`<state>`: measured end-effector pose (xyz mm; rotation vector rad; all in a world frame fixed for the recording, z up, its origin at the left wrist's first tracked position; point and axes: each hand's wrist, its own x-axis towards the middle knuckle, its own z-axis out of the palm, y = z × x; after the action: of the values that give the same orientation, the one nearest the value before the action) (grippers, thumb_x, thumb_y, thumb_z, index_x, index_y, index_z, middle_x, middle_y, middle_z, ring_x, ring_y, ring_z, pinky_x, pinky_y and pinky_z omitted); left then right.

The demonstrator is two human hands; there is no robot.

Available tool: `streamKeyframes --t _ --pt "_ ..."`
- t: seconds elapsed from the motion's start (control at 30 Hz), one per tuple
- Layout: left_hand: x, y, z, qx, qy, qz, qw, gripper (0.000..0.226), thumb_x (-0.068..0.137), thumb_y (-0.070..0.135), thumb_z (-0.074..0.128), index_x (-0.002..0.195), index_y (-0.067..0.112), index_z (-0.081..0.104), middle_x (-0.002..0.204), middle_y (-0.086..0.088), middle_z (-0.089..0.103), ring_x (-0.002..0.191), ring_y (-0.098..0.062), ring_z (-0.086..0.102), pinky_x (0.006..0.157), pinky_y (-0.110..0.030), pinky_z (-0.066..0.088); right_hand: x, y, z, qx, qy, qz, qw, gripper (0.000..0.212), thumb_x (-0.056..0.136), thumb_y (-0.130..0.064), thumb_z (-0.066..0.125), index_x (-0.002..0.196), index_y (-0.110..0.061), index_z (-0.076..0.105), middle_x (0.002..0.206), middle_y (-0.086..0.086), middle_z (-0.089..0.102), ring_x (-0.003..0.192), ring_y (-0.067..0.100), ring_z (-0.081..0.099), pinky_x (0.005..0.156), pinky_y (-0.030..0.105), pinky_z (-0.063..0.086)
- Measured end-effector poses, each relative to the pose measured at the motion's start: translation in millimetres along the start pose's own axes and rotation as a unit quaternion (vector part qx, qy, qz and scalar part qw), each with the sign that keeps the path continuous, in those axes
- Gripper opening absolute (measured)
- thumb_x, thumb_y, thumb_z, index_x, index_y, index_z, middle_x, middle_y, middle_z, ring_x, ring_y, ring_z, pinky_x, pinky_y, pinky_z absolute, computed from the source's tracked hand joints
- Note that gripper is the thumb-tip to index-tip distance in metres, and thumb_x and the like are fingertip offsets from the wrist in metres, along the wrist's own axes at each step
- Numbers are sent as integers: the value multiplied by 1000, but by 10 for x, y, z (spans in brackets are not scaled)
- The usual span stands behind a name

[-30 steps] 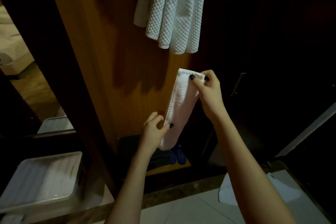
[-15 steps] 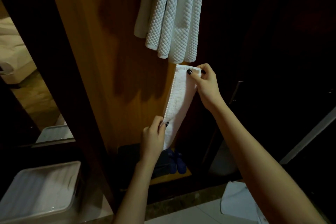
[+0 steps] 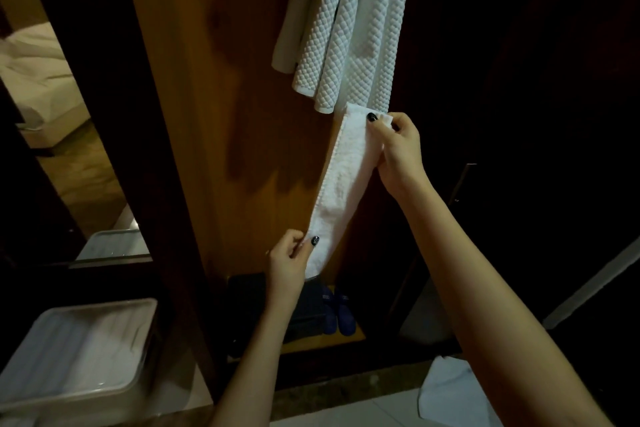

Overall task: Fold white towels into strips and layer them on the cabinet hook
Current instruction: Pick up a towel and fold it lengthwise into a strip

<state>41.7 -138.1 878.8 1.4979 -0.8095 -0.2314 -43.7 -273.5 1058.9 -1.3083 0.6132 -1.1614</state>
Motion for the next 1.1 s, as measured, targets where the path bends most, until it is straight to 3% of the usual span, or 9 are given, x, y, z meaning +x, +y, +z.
streamKeyframes --t 0.07,0.17,0.27,0.37,0.43,0.5,0.67,0.77,1.1 --pt "34 7 -19 -37 -80 -5 996 37 86 6 71 62 22 47 64 12 42 66 -6 42 59 -16 31 23 -43 -18 7 -35 1 999 12 92 -7 64 88 -9 53 83 3 62 75 14 62 70 32 51" --pt "91 51 -12 -59 -168 -55 982 37 78 15 80 56 18 50 80 -6 54 91 -29 54 77 -18 38 58 -114 -44 14 -83 6 996 12 92 -5 63 85 -10 54 79 0 66 71 10 65 66 25 54" --pt "86 143 26 -84 -230 -58 968 32 74 28 79 53 30 55 71 14 60 72 -1 54 66 -19 38 84 -179 -74 18 -123 24 992 12 92 -6 63 84 -12 56 78 -1 68 72 10 67 67 26 55" --pt "102 148 59 -61 -205 -76 974 42 78 22 80 57 28 45 105 -19 61 102 -24 55 85 -27 39 101 -200 -117 8 -145 38 989 13 92 -8 62 81 -13 56 74 -4 69 69 9 67 63 24 55" --pt "107 154 64 -86 -241 -63 965 46 78 28 79 61 19 37 77 -14 44 75 -19 46 71 -28 36 115 -198 -148 5 -144 40 989 12 92 -8 62 83 -12 56 73 -4 69 69 8 67 62 23 55" --pt "107 144 95 -88 -271 -58 957 38 84 21 75 70 15 40 75 -4 32 70 -12 34 65 -26 27 147 -204 -187 0 -131 31 991 13 92 -6 61 83 -12 55 71 -6 69 66 7 66 60 22 54" --pt "86 -12 103 -73 -233 -59 968 35 89 9 68 69 14 40 58 12 38 48 4 34 48 -8 29 259 -172 -373 -12 -51 17 998 16 92 -4 61 80 -12 55 71 -4 64 64 7 64 59 24 54" --pt "150 -48 72 -57 -229 -50 970 34 88 7 70 66 16 44 52 17 41 46 4 34 47 -9 27 281 -65 -470 -1 -12 31 999 15 92 -5 62 80 -12 55 72 -2 65 65 9 65 60 27 55" --pt "163 -96 36 -51 -260 -65 962 18 93 12 63 88 -4 57 82 -16 54 74 -17 48 68 -25 38 277 189 -728 -15 94 15 995 16 92 -7 62 82 -14 52 78 1 60 65 8 62 59 25 53"
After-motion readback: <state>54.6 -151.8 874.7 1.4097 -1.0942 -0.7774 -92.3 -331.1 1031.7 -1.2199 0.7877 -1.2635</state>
